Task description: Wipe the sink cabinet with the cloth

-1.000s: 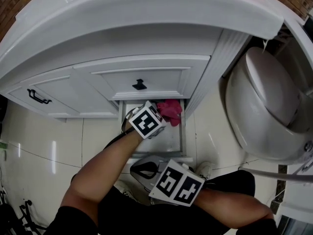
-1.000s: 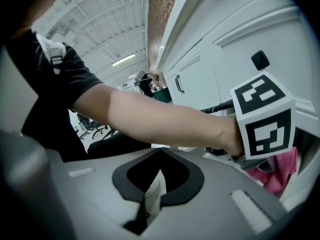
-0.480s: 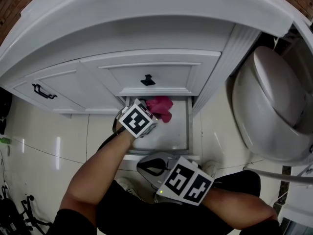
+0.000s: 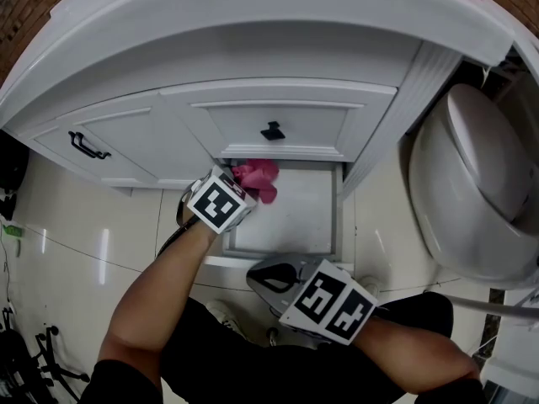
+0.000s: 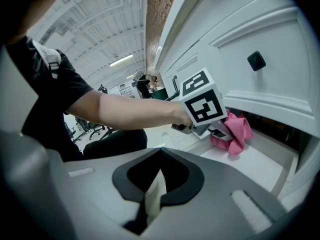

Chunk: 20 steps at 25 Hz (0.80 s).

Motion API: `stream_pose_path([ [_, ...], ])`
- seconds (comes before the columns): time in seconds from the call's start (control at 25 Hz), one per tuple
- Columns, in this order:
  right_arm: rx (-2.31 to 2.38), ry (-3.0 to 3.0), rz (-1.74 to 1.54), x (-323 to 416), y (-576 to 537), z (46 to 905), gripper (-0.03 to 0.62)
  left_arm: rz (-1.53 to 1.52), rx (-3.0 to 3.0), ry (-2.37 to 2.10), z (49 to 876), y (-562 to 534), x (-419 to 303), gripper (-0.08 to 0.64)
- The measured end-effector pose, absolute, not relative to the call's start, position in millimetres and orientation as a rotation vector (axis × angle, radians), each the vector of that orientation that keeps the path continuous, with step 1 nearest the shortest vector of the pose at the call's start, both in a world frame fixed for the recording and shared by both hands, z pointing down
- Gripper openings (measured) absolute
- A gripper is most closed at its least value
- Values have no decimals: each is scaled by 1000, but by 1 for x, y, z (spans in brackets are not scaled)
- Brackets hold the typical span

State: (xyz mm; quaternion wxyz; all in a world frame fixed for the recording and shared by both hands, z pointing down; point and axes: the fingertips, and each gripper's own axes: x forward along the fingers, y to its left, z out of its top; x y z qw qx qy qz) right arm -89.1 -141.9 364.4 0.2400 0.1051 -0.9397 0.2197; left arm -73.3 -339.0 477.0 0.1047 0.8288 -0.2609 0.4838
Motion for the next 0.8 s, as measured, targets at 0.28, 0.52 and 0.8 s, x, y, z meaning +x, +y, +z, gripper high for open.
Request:
stream_pose_path([
  [0.28,289,-2576,594,-88,-141,362,6,1379,2440,-751,471,-334,-70,95],
  [0.52,279,-2569,594,-88,-137,364,6,1210,2535,-511,455,-296,-4,96],
  [0.8,258,-2564,591,-89,-129,365,6,1167,2583,-283,459,-264,51,97],
])
